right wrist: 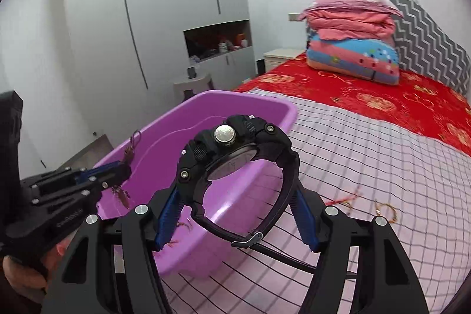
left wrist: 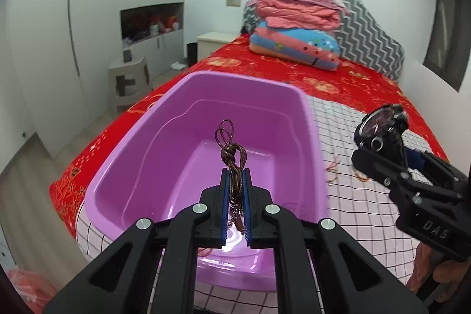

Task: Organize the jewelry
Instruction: 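Lift and carry the watch and brown necklace over the purple basin, then open both grippers to drop the watch and necklace into the basin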

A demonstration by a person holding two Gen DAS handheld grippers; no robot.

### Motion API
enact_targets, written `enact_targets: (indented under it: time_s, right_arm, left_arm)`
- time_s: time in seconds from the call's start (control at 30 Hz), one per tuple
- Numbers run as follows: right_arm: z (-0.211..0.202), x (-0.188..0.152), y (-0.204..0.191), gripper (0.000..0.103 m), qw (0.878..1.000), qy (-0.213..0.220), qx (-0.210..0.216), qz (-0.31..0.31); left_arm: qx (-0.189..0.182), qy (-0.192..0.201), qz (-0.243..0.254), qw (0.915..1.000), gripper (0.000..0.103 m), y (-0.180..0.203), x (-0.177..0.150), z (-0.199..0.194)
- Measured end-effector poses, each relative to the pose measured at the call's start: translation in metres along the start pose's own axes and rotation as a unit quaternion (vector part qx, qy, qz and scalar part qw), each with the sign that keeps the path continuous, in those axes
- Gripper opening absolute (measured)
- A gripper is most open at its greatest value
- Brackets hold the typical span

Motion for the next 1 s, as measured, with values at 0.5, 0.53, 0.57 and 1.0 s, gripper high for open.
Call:
enact_targets:
  time_s: [0.5, 0.53, 0.57, 1.0]
  right_arm:
    - [0.099, 0.019, -0.054, 0.064, 0.995, -0.077, 0.014, -0.065]
    - [0.103, 0.018, -0.055, 0.064, 0.994, -0.08, 0.012, -0.069]
    - [0.106, 0.017, -0.056, 0.064, 0.994, -0.083, 0.01, -0.072]
    - [0.12, 0.013, -0.055, 0.068, 0.99, -0.11, -0.026, -0.086]
  left_arm:
    - [0.028, -0.04, -0.049, 0.9976, 0.009, -0.056, -0.01, 0.05]
    - [0.03, -0.045, -0.052, 0.9972, 0.009, -0.059, -0.011, 0.053]
    - [0.031, -0.049, -0.055, 0.9968, 0.009, -0.061, -0.011, 0.056]
    - [0.074, -0.04, -0.07, 0.994, 0.082, -0.071, -0.005, 0.051]
Point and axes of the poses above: each gripper's, at about its wrist camera, not at the fingertips, and z roughly the way its jaws point, y to its right, x to its top, the point moved 3 cm from there along z, roughly the way its jaws point, and after that the axes turned 4 degrees about -x, right-handed, at the moved point
